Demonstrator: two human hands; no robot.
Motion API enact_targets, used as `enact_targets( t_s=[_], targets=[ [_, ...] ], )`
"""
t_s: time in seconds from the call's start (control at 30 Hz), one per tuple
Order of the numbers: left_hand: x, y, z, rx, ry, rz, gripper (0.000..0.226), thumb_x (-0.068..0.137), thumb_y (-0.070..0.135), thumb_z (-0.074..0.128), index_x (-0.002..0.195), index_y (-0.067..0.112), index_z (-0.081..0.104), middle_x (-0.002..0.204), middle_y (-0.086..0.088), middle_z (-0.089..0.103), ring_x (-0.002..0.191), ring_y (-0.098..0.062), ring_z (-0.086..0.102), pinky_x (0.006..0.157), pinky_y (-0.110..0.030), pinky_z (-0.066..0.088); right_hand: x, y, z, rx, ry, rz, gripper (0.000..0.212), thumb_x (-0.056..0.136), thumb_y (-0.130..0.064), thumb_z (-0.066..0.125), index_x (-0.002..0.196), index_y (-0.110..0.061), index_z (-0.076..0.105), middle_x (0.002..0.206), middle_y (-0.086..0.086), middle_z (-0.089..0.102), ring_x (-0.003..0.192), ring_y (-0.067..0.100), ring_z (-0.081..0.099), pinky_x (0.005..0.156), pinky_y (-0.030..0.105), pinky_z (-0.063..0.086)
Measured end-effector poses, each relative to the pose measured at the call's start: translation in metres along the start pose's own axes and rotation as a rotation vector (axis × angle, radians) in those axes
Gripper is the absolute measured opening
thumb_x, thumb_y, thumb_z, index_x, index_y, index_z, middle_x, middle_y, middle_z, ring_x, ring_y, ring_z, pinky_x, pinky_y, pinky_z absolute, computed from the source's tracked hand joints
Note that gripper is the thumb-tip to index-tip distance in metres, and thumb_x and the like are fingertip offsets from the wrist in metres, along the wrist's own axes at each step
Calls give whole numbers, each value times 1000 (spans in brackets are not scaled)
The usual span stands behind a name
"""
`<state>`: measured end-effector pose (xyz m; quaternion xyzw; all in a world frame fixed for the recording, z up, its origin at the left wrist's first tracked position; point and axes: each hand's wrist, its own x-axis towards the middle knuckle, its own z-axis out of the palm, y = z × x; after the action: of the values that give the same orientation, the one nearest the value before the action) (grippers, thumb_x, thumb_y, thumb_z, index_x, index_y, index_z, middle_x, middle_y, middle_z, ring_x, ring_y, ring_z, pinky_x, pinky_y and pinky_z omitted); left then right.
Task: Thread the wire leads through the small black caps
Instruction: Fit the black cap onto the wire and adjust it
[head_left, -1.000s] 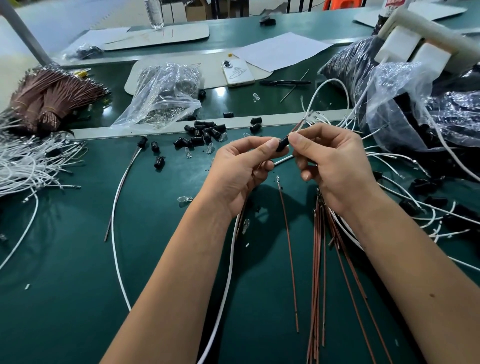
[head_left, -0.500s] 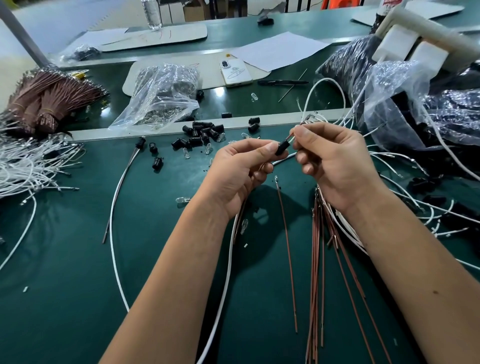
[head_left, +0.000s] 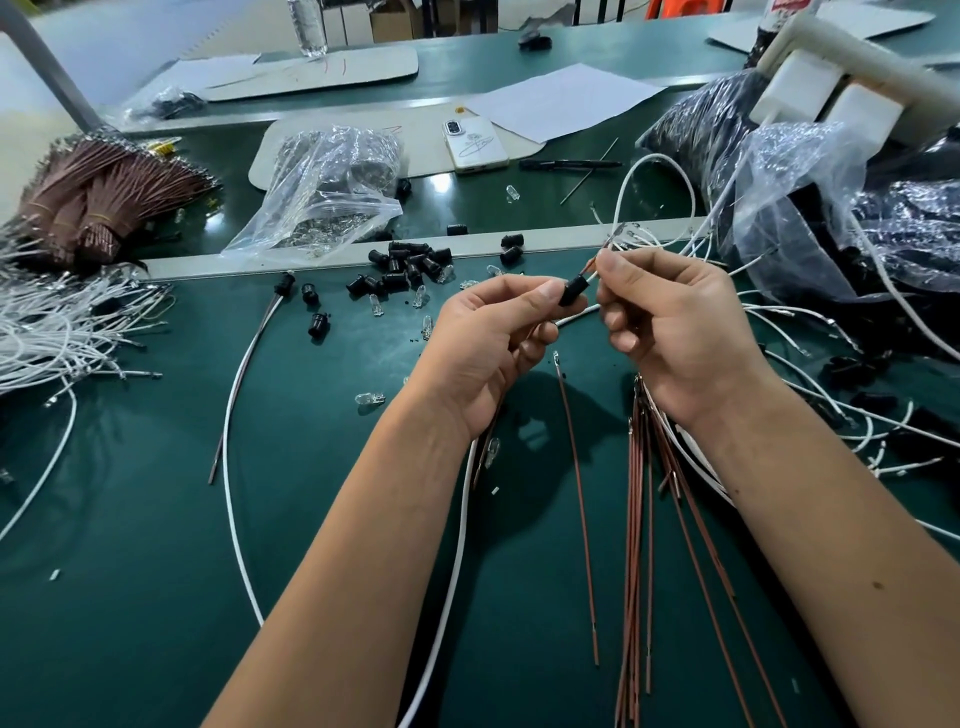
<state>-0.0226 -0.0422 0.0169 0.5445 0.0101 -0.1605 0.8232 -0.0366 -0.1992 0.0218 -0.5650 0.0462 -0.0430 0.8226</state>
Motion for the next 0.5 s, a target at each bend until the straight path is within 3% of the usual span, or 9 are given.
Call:
enact_targets(
  t_s=[0.33,0.5],
  targets=[
    [3,-2,-3,12,-31,1,10,92,5,67,84,9,71,87,-14,75,54,-6,55,48,-12,42,0,2,3,39,-10,31,13,87,-13,73,77,-9,66,63,2,58,49,9,46,39,16,33],
    [5,3,-8,10,15,-2,15,99,2,53,96,7,66,83,-8,71,50,-7,41,45,-13,29,2,-1,-3,148,55,5,14,95,-12,69,82,-10,66,66,1,58,52,7,48,42,15,34]
  ],
)
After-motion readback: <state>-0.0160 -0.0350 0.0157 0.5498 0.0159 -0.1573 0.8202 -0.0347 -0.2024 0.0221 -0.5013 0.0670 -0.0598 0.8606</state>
